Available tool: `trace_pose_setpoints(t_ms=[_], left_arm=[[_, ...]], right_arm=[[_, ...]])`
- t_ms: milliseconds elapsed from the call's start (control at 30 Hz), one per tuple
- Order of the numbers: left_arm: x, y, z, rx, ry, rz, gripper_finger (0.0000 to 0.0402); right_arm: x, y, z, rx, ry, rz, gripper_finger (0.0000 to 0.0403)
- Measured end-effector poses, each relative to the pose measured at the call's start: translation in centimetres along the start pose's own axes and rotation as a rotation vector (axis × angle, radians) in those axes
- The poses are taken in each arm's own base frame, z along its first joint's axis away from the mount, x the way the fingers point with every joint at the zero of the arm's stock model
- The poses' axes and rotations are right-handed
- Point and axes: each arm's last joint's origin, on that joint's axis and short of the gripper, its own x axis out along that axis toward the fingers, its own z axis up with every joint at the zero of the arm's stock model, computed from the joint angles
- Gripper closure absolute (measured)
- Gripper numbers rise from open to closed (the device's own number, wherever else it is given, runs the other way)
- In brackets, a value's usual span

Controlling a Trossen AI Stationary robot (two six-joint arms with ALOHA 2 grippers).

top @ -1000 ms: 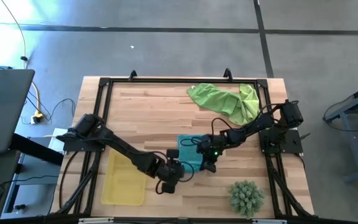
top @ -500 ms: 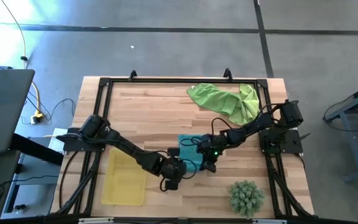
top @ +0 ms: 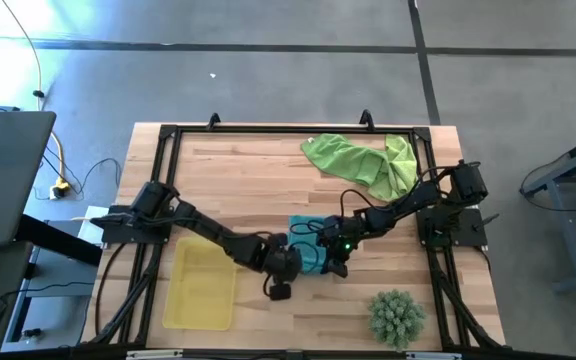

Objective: Roll microfiber towels into tight, uniform cylinder then place into a basket
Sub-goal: Roll the blue microfiber towel

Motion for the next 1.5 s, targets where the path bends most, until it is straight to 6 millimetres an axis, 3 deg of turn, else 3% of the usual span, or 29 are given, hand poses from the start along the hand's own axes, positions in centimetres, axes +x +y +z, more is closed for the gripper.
trace_pose_setpoints(t_ms=[133,367,567,833,933,1133,1333,1500], left_arm=[[0.2,0.1,0.2,-0.124,0.071,-0.183,0.0394],[0.3,0.5,1.0,-0.269,0.124,-0.390,0.0394],[0.4,1.1,1.1,-0.347,0.167,-0.406,0.0399],[0.6,2.1,0.8,-0.449,0.194,-0.280,0.0400],[1.0,2.1,0.6,-0.467,0.202,-0.261,0.0400],[1.8,1.9,0.1,-0.483,0.226,-0.246,0.0400],[1.9,2.1,0.1,-0.468,0.221,-0.246,0.0400],[1.9,2.4,0.2,-0.473,0.217,-0.246,0.0400]], right_arm=[[0.0,0.1,0.2,-0.031,-0.019,0.008,0.0402],[0.2,0.7,0.1,-0.103,-0.024,0.041,0.0402],[0.6,1.2,-0.3,-0.137,-0.004,0.057,0.0402],[0.6,1.2,-0.3,-0.164,-0.006,0.051,0.0400],[0.6,1.2,-0.3,-0.201,-0.016,0.032,0.0379],[-0.2,1.3,-0.1,-0.293,-0.016,0.031,0.0293],[-2.7,3.5,-0.1,-0.581,-0.049,0.019,0.0254],[-3.2,6.0,-1.6,-0.922,-0.081,-0.187,0.0258]])
